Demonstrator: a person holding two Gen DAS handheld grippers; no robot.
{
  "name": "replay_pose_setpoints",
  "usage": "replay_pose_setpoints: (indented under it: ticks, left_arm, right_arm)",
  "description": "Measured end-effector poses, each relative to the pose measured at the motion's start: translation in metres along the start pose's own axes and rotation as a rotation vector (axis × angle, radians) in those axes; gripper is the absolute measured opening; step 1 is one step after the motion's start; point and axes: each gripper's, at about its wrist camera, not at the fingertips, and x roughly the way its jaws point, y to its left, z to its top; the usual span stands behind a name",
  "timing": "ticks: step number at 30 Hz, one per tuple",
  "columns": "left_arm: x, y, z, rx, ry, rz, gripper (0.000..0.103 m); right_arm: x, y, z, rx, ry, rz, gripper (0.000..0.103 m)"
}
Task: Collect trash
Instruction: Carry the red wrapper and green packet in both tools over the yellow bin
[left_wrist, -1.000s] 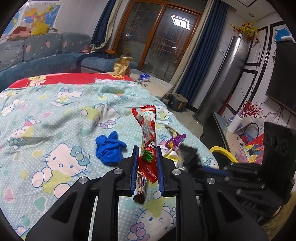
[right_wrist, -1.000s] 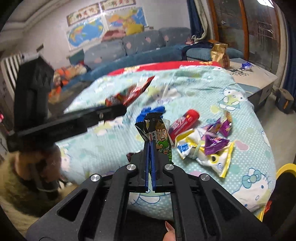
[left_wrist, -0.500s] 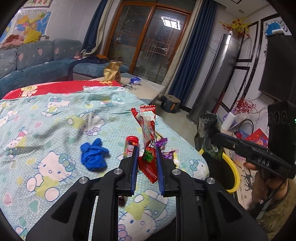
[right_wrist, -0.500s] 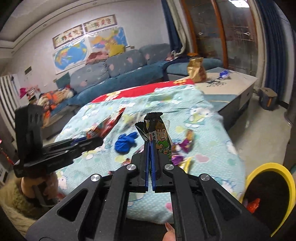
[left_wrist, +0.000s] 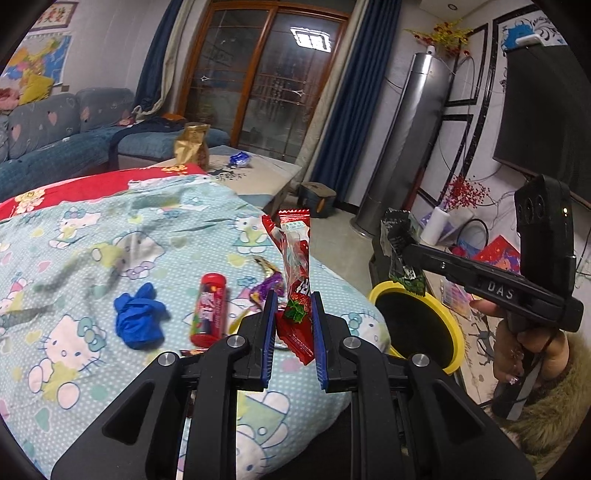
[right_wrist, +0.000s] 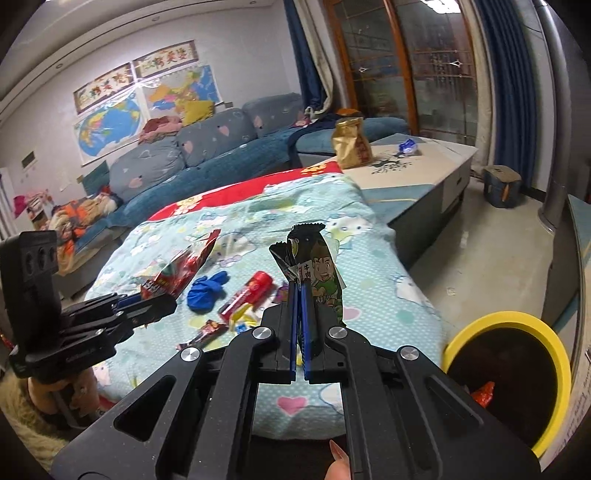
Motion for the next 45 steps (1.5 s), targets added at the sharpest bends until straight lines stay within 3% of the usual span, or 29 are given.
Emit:
replay_pose_setpoints:
  ticks: [25, 45]
  left_arm:
    - [0.038, -0.068, -0.002, 0.146, 0.05, -0.082, 0.017]
    - [0.082, -0.125, -0.018, 0.251, 0.117, -0.203, 0.017]
  right_arm:
    - [-0.04, -0.07, -0.006, 0.124, -0.066, -0.128, 0.001]
    - [-0.064, -0.127, -0.022, 0.253, -0.08, -0.253, 0.001]
